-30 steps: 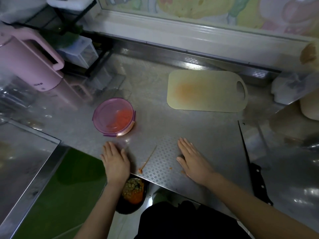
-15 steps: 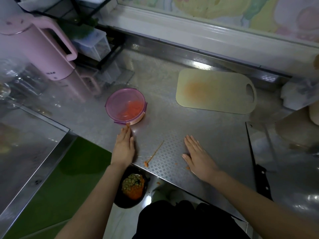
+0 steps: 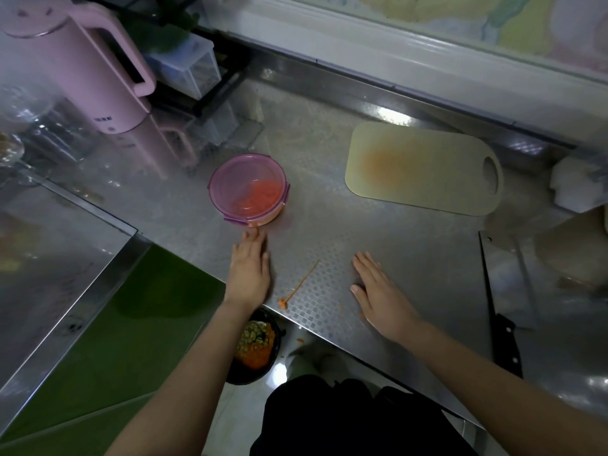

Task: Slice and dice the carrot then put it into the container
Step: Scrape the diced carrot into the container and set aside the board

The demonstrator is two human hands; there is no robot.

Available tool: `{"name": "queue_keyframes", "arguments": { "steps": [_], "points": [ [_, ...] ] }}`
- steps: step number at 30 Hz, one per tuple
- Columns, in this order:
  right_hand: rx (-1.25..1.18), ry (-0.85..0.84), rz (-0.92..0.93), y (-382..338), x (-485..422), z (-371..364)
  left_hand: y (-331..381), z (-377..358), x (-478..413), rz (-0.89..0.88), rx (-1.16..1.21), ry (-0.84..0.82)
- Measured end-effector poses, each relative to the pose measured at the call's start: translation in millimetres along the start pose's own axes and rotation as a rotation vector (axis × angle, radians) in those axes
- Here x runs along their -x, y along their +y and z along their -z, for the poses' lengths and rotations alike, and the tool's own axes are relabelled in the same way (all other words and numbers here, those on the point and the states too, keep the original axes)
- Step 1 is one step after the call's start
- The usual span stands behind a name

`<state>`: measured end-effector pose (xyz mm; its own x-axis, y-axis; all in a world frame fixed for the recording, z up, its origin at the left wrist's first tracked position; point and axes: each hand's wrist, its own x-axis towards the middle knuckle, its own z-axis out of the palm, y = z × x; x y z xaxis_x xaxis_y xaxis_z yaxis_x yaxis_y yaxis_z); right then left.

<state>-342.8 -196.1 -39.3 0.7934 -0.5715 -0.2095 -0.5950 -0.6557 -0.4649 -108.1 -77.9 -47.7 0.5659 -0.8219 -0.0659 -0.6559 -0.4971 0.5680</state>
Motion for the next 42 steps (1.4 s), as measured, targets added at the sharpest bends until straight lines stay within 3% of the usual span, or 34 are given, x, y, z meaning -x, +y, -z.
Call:
{"name": "queue_keyframes", "arguments": {
  "steps": [3,4,7,9,14,19,21,25,27,30,32,36,42],
  "points": [
    [-0.039,-0.002,0.029,2.4,2.0,0.3,6.8,2.1,14.3,-0.159,0.191,-0.141],
    [-0.059,-0.004,0.04,4.6,2.4,1.6,9.4,2.8,16.9,-0.169,0.237,-0.119],
    [-0.075,0.001,0.051,14.1,0.8,10.6,1.5,-1.3,13.0,-0.05,0.168,0.132],
    [-0.086,0.056,0.027,21.7,-4.6,14.3,-3.2,-4.8,11.9,0.091,0.115,0.147],
    [-0.153,0.116,-0.114,34.2,-9.6,15.8,40.9,-29.0,21.9,-0.068,0.204,-0.041],
    [-0.175,0.124,-0.095,39.7,8.0,12.8,78.4,-52.8,39.3,-0.275,0.335,-0.248],
    [-0.212,0.135,-0.106,42.5,16.5,14.8,79.9,-47.3,38.6,-0.31,0.382,-0.244],
    [-0.268,0.233,-0.246,58.1,31.5,25.2,47.6,-22.2,8.8,-0.175,0.164,0.039],
    [-0.21,0.26,-0.374,66.4,36.2,26.3,26.6,-13.6,-0.7,-0.06,0.048,0.031],
    [-0.127,0.274,-0.483,57.4,36.6,12.6,20.0,-19.6,6.8,-0.05,0.045,-0.04],
    [-0.109,0.295,-0.419,35.8,31.2,-3.2,29.6,-27.8,16.4,-0.081,0.085,-0.045],
    [-0.09,0.188,-0.105,-6.8,20.1,-30.6,59.2,-42.7,34.4,-0.165,0.228,-0.117],
    [-0.114,0.152,0.035,12.2,36.0,-10.8,78.0,-52.0,51.8,-0.291,0.39,-0.188]
  ]
}}
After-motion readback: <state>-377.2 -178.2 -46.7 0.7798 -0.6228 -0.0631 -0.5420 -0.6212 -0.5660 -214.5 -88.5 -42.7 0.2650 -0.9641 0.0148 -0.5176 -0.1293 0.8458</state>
